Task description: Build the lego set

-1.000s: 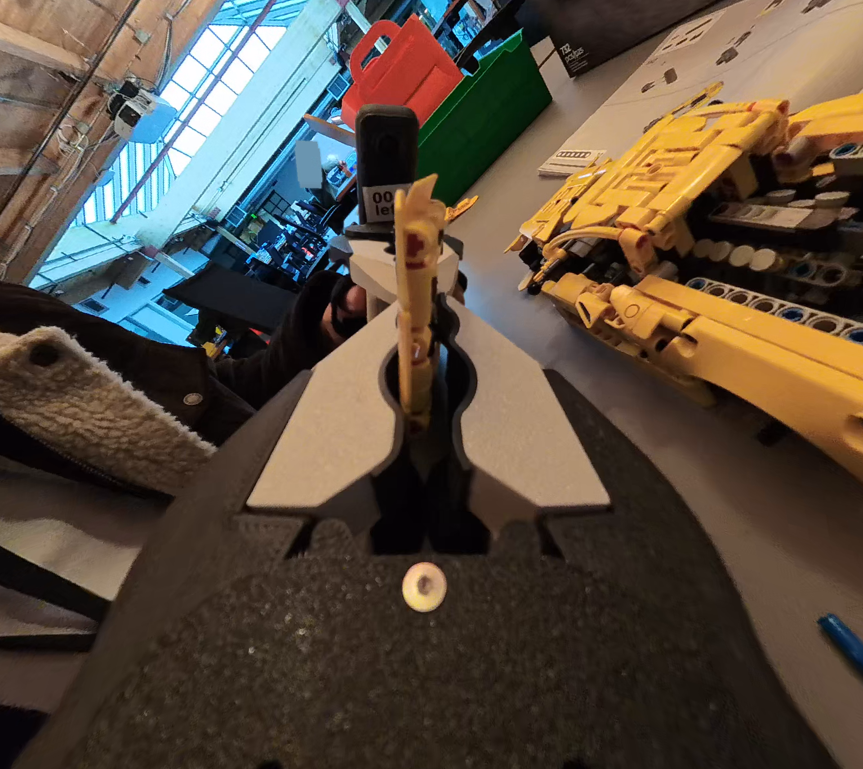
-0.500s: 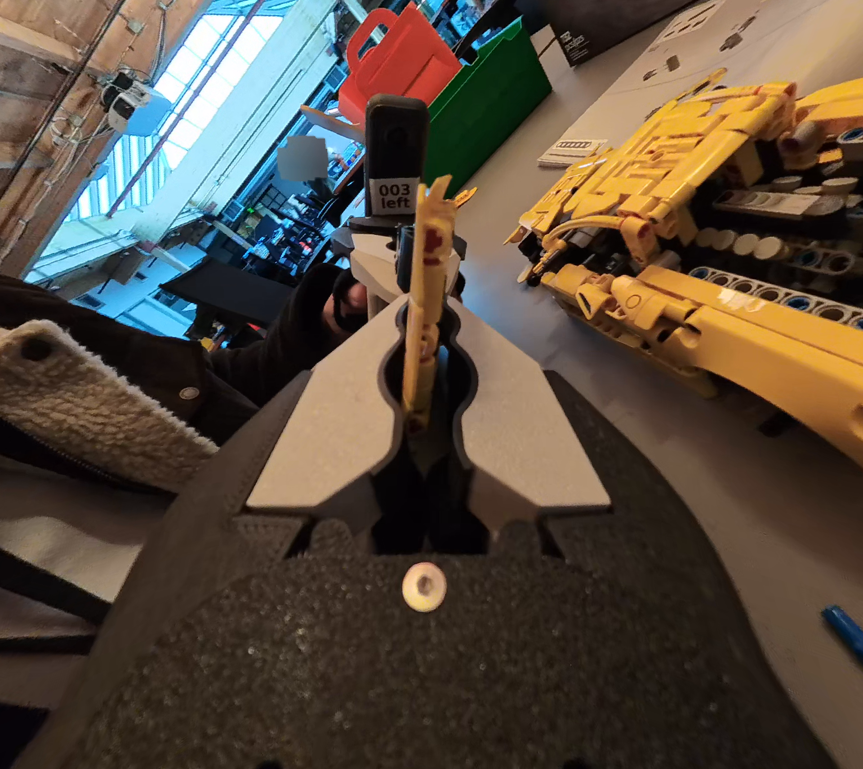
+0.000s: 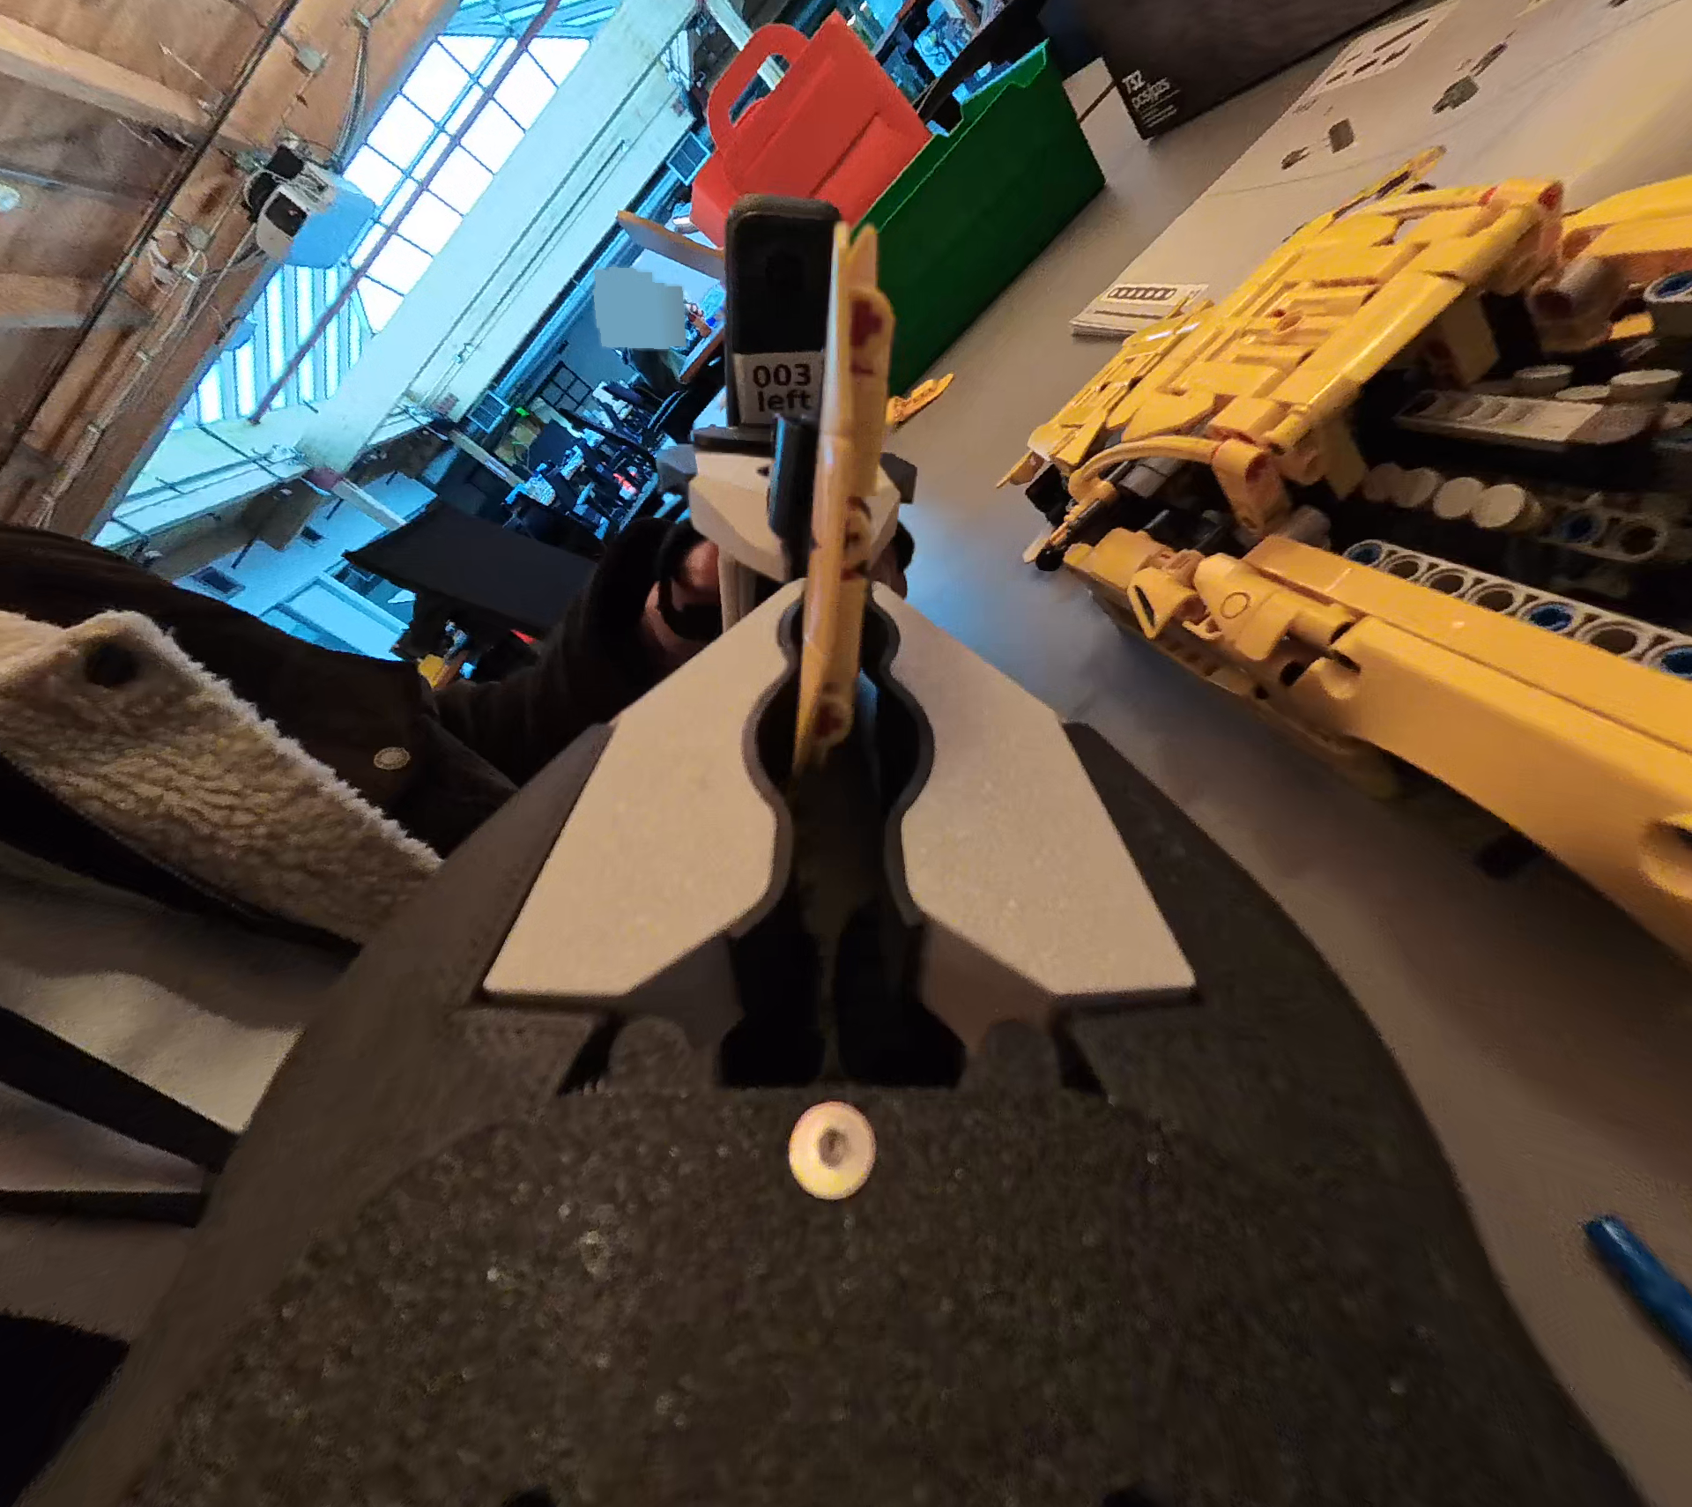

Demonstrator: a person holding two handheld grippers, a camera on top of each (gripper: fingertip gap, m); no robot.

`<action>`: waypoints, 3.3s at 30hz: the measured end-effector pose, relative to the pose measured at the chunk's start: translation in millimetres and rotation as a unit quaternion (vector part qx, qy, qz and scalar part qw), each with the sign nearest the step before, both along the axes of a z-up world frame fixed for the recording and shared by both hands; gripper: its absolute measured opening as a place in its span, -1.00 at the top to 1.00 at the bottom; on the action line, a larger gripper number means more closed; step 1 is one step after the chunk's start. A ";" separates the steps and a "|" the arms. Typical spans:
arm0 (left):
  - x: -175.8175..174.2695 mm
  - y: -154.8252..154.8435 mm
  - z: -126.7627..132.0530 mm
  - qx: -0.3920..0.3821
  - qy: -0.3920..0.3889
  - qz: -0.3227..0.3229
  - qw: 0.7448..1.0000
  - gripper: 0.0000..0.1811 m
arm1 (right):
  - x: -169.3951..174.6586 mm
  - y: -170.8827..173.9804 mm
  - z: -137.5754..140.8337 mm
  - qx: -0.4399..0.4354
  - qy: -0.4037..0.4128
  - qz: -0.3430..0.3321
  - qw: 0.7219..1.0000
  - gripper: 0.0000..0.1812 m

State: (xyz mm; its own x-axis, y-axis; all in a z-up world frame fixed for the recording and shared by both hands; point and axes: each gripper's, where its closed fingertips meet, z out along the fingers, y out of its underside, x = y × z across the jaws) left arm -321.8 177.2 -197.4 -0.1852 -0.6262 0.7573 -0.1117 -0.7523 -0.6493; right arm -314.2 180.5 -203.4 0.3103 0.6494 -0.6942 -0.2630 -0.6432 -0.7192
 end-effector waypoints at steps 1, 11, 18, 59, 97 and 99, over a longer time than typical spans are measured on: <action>0.7 -0.9 -0.2 0.004 0.002 -0.001 1.000 0.93 | 0.3 -0.1 0.9 -0.005 0.009 0.004 1.000 0.92; 4.8 -4.2 -3.2 0.013 0.013 -0.004 1.000 0.93 | -1.9 -0.6 1.3 -0.004 -0.001 0.004 1.000 0.92; 7.2 -2.0 -3.1 0.011 0.011 0.009 1.000 0.93 | -0.4 2.0 2.0 0.022 -0.032 -0.035 0.999 0.91; 6.5 -13.4 -1.6 0.069 0.017 -0.048 0.996 0.93 | -2.8 -6.8 3.9 -0.050 0.049 0.023 0.997 0.92; -7.9 9.4 12.9 0.060 -0.012 0.017 0.998 0.94 | -14.0 -14.2 -9.6 -0.039 -0.022 0.048 0.998 0.92; -7.7 8.4 13.0 0.074 -0.010 0.019 0.997 0.94 | -13.8 -14.6 -9.7 -0.037 -0.026 0.049 0.998 0.92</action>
State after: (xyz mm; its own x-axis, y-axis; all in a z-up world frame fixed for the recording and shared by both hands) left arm -329.5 185.5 -184.4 -0.1735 -0.7370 0.6532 -0.0711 -0.6522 -0.7547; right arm -328.0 165.9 -213.1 0.2845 0.6262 -0.7259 -0.1610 -0.7153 -0.6801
